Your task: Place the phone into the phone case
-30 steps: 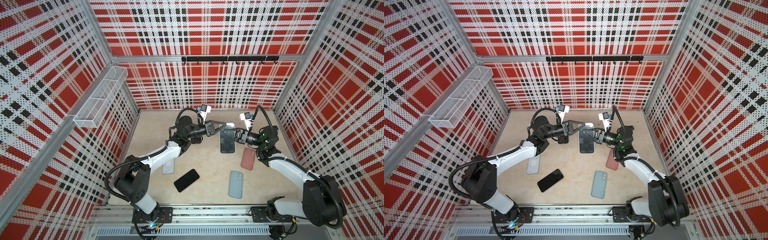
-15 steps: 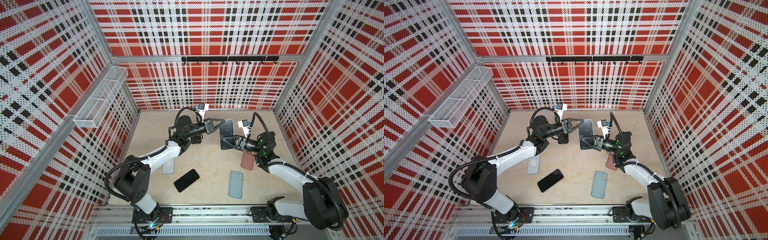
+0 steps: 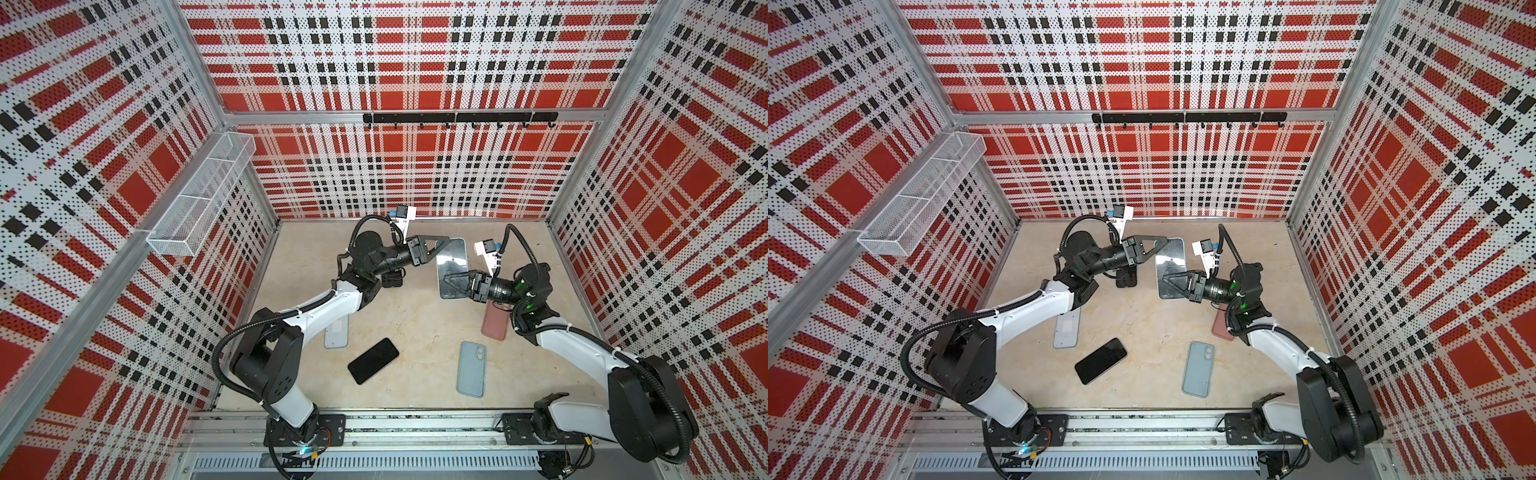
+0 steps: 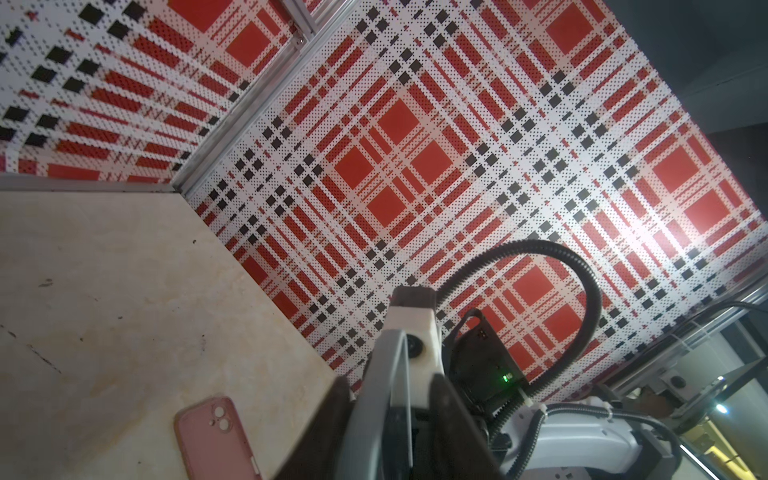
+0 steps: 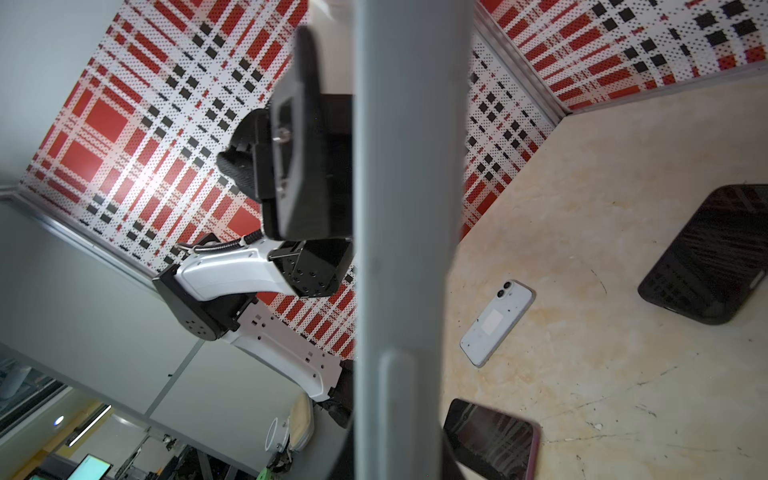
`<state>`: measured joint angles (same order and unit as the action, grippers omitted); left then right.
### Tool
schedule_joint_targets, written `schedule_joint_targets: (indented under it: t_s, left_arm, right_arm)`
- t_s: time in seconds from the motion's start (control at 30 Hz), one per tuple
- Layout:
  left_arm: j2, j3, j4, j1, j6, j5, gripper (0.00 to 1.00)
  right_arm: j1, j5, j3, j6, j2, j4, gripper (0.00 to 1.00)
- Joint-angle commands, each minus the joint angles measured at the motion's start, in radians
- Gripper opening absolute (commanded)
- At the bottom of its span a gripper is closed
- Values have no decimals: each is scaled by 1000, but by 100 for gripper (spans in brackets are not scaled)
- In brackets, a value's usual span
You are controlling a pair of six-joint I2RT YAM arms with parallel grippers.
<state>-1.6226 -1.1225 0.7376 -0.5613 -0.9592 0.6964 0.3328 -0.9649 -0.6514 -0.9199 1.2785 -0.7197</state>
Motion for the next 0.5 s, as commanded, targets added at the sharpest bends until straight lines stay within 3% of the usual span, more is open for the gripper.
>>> schedule_joint_targets:
  t_s: [0.0, 0.07, 0.1, 0.13, 0.3, 0.47]
  left_arm:
    - [97, 9, 8, 45, 40, -39, 63]
    - [158, 48, -50, 80, 83, -86, 77]
    - [192, 71, -87, 98, 107, -116, 97]
    - [224, 90, -126, 117, 136, -143, 99]
    - [418, 155, -452, 163, 382, -346, 99]
    - [604, 218, -680, 143, 601, -598, 99]
  right_arm:
    - [0, 114, -85, 155, -57, 264, 0]
    - [4, 198, -149, 253, -75, 470, 0]
    - [8, 236, -176, 290, -75, 544, 0]
    - [14, 273, -202, 320, -71, 607, 0]
    - [72, 482, -352, 396, 37, 850, 0]
    - [94, 529, -496, 386, 225, 946, 0]
